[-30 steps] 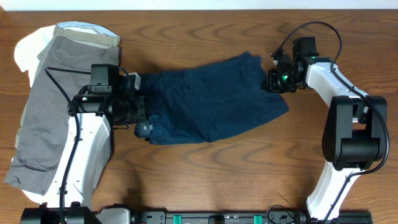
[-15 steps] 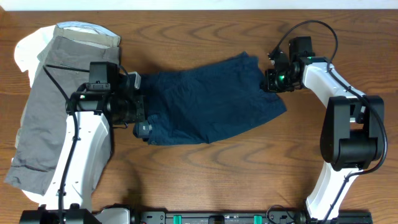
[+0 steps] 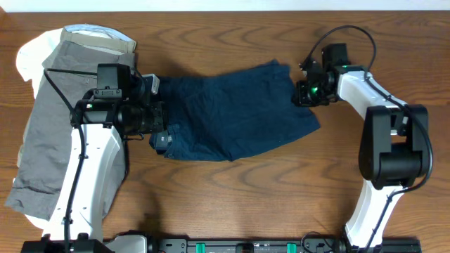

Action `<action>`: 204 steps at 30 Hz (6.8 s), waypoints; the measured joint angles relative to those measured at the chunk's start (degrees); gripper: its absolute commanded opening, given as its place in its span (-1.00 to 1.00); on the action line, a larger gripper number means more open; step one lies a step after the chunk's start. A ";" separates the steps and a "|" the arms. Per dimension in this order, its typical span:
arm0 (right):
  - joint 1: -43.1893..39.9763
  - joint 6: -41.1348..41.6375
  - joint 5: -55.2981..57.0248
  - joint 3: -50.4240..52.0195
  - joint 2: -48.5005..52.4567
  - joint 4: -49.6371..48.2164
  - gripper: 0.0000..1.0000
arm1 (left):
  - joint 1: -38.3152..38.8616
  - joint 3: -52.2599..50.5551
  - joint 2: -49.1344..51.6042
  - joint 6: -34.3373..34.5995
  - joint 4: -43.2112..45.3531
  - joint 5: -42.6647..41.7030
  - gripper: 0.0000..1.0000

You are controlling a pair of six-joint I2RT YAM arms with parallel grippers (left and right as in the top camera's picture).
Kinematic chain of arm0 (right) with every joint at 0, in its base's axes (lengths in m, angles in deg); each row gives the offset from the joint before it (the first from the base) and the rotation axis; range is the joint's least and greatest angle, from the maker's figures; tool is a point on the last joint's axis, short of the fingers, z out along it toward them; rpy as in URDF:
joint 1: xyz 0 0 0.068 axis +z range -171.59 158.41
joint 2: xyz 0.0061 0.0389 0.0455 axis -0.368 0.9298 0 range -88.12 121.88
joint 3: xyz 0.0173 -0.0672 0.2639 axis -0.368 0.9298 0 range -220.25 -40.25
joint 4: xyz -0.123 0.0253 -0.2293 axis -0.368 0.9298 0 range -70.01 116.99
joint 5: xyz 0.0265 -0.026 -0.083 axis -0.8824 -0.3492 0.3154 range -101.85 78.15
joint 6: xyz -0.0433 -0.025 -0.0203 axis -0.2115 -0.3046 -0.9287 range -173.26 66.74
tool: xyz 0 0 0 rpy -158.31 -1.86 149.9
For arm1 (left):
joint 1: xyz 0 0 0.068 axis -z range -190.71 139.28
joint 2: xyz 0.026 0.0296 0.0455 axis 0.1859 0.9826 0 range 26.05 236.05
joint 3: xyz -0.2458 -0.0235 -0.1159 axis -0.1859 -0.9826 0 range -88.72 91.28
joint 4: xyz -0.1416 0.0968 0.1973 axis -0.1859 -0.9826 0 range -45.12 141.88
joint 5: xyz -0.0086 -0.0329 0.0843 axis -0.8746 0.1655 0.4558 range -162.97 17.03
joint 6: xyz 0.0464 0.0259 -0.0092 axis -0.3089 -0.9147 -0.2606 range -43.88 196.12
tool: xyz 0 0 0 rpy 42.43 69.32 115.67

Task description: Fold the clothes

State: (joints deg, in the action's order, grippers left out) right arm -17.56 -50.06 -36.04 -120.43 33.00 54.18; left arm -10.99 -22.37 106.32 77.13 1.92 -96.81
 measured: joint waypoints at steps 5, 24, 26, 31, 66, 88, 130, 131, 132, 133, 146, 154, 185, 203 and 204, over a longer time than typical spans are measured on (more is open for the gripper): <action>0.76 0.74 -0.15 0.00 0.35 -1.05 -0.97 | 0.81 0.00 0.00 0.26 0.17 -0.02 -0.88; 0.76 2.78 0.02 0.00 0.37 -0.50 -0.97 | 15.54 0.04 1.09 14.91 18.14 -0.24 -0.88; 0.76 2.89 0.00 0.00 0.37 -0.44 -0.97 | 17.38 0.07 2.32 16.74 21.27 -0.24 -0.88; 0.76 2.93 0.00 0.00 0.37 -0.31 -0.99 | 21.79 0.17 7.93 20.74 30.58 -0.20 -0.88; 0.74 3.98 -0.28 -0.02 0.37 0.17 -0.97 | 36.06 0.35 21.57 29.42 62.23 3.04 0.46; 0.72 4.02 -0.94 0.00 0.37 0.04 -0.91 | 24.35 1.40 3.63 19.82 32.00 -1.77 0.44; 0.72 4.02 -1.97 0.00 0.37 0.46 -0.91 | 35.08 4.20 26.03 18.14 42.45 8.02 -0.88; 0.72 3.98 -1.97 0.00 0.37 0.59 -0.93 | 34.71 4.33 25.94 18.47 42.32 8.17 -0.88; 0.72 4.04 -1.92 0.00 0.37 0.85 -0.97 | 34.29 4.44 25.68 18.62 42.01 8.20 -0.88; 0.72 4.00 -1.92 0.00 0.37 1.07 -0.97 | 33.97 4.57 25.24 18.67 41.55 8.17 -0.88; 0.74 5.03 -2.40 0.00 0.37 3.19 -0.97 | 29.38 6.80 9.22 19.93 38.03 8.15 -0.88; 2.19 6.01 -3.61 0.00 0.39 3.50 -0.97 | 25.44 6.88 8.44 19.91 27.80 7.69 -0.89; 9.77 6.99 -16.61 0.09 0.42 -2.43 -0.97 | 16.74 6.88 8.44 13.49 19.78 1.46 -0.88; 4.66 4.87 -25.31 -3.19 1.20 -3.65 -0.29 | 16.74 6.88 8.52 12.20 18.73 1.46 -0.88; 5.01 4.55 -25.94 -3.85 1.20 -3.76 -0.22 | 16.74 6.88 8.59 12.20 18.71 1.46 -0.88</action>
State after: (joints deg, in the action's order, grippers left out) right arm -12.55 -45.52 -61.98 -124.28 34.20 50.42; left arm 5.75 -15.49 114.91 89.33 20.63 -95.34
